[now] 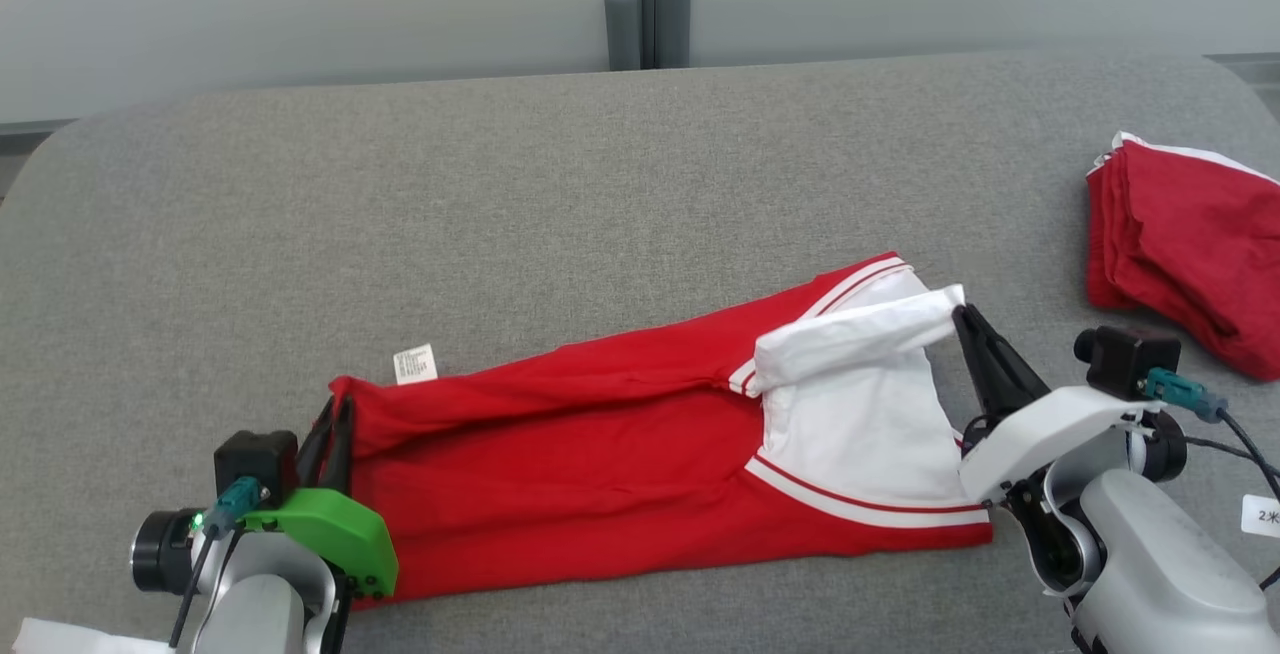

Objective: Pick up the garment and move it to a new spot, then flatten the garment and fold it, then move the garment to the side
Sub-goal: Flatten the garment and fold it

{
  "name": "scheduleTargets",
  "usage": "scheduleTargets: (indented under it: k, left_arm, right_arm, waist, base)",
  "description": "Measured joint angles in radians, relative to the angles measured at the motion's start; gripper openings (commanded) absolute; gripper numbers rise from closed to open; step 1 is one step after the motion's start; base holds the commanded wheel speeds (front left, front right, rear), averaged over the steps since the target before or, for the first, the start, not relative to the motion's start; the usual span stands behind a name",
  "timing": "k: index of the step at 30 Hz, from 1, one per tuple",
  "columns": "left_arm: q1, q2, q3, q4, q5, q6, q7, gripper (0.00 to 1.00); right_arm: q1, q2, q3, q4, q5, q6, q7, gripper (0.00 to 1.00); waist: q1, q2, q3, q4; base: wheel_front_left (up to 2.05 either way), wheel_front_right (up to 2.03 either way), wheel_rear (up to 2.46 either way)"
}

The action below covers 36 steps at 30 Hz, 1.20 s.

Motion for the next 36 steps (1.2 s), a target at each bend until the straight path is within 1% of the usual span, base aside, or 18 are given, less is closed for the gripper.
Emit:
scheduleTargets:
  k: [8,9,10,11,14,16,18,21,24,27,30,34,36]
  left_arm:
    - [0.075,-0.009,0.017,0.013,0.002,-0.001,0.000,0.01]
    - [0.082,-0.011,0.020,0.024,0.003,0.000,0.000,0.41]
    - [0.092,-0.013,0.026,0.033,0.003,0.003,0.000,1.00]
    - [0.103,-0.015,0.035,0.035,0.003,0.012,0.000,1.00]
    - [0.130,-0.018,0.051,0.021,0.006,0.029,0.000,1.00]
    - [0.157,-0.027,0.077,-0.014,0.004,0.052,0.000,1.00]
    - [0.185,-0.028,0.101,-0.058,0.002,0.064,0.000,1.00]
    - [0.226,-0.038,0.120,-0.097,0.002,0.072,0.000,1.00]
    - [0.246,-0.043,0.125,-0.119,0.011,0.072,0.000,1.00]
    - [0.245,-0.049,0.123,-0.128,0.019,0.071,0.000,1.00]
    - [0.241,-0.056,0.117,-0.133,0.022,0.067,0.000,1.00]
    - [0.228,-0.059,0.111,-0.135,0.019,0.060,0.000,1.00]
    - [0.221,-0.060,0.108,-0.137,0.019,0.055,0.000,1.00]
  right_arm:
    - [0.074,0.019,-0.007,0.030,0.011,0.000,0.000,0.00]
    - [0.083,0.023,0.000,0.048,0.014,0.000,0.001,0.00]
    - [0.090,0.025,0.004,0.070,0.016,0.000,0.008,0.74]
    - [0.098,0.025,0.009,0.086,0.016,0.000,0.011,1.00]
    - [0.104,0.023,-0.008,0.100,0.024,0.000,0.008,1.00]
    - [0.104,0.015,-0.042,0.090,0.027,0.000,0.003,1.00]
    - [0.105,0.004,-0.080,0.073,0.021,0.000,0.001,1.00]
    - [0.110,0.005,-0.130,0.042,-0.007,0.000,0.000,1.00]
    - [0.112,0.026,-0.128,0.040,-0.040,0.000,0.000,1.00]
    - [0.093,0.046,-0.097,0.082,-0.063,0.000,0.000,1.00]
    - [0.063,0.063,-0.064,0.144,-0.063,0.000,0.015,1.00]
    - [0.023,0.063,-0.043,0.238,-0.076,0.000,0.014,1.00]
    - [0.008,0.073,-0.036,0.287,-0.077,0.000,0.017,1.00]
  waist:
    - [0.0000,0.0000,-0.036,-0.009]
    - [0.0000,0.0000,-0.040,-0.010]
    - [0.0000,0.0000,-0.043,-0.010]
    - [0.0000,0.0000,-0.047,-0.011]
    - [0.0000,0.0000,-0.053,-0.010]
    - [0.0000,0.0000,-0.056,-0.007]
    - [0.0000,0.0000,-0.058,-0.001]
    - [0.0000,0.0000,-0.061,0.009]
    - [0.0000,0.0000,-0.061,0.019]
    - [0.0000,0.0000,-0.055,0.033]
    - [0.0000,0.0000,-0.046,0.049]
    - [0.0000,0.0000,-0.030,0.070]
    - [0.0000,0.0000,-0.020,0.080]
  base:
    - [0.00,0.00,0.00]
    - [0.00,0.00,0.00]
    - [0.00,0.00,0.00]
    - [0.00,0.00,0.00]
    - [0.00,0.00,0.00]
    - [0.00,0.00,0.00]
    - [0.00,0.00,0.00]
    - [0.00,0.00,0.00]
    - [0.00,0.00,0.00]
    - [0.00,0.00,0.00]
    - [0.00,0.00,0.00]
    - [0.00,0.00,0.00]
    - [0.00,0.00,0.00]
